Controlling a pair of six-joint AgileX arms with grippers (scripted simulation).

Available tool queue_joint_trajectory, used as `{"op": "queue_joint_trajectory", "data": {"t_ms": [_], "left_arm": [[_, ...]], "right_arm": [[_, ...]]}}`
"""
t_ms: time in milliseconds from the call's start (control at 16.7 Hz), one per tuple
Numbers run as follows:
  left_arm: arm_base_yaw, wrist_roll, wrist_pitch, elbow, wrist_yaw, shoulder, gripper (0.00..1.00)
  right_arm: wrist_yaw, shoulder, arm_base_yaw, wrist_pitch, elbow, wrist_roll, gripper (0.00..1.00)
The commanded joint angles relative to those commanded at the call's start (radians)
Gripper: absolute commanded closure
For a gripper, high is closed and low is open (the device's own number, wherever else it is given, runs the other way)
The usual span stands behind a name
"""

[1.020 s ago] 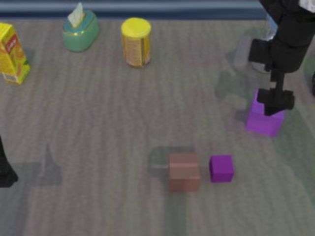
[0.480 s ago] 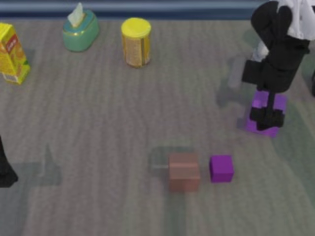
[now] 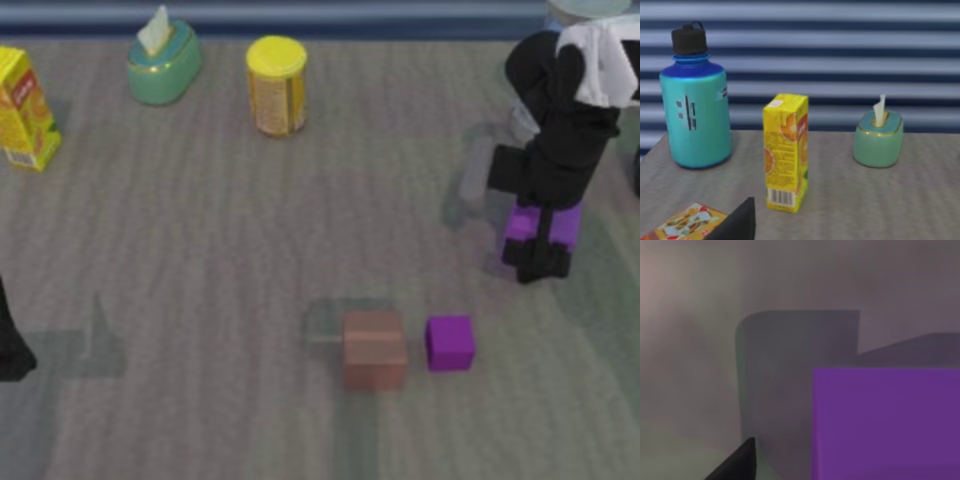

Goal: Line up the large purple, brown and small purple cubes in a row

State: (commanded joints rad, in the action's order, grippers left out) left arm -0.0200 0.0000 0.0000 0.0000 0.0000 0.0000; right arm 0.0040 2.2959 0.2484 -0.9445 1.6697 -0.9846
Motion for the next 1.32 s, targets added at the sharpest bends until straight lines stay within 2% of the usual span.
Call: {"op": "queue_joint_trajectory", "data": {"t_ms": [780,1320], "left_arm": [[0.000,0.000,0.000,0.000,0.000,0.000,0.00],[0.000,0.000,0.000,0.000,0.000,0.000,0.00]], "right_arm": [[0.000,0.000,0.000,0.000,0.000,0.000,0.98],[-0.003,-0.011,0.002,-0.008,-0.001,0.005,1.00]]}}
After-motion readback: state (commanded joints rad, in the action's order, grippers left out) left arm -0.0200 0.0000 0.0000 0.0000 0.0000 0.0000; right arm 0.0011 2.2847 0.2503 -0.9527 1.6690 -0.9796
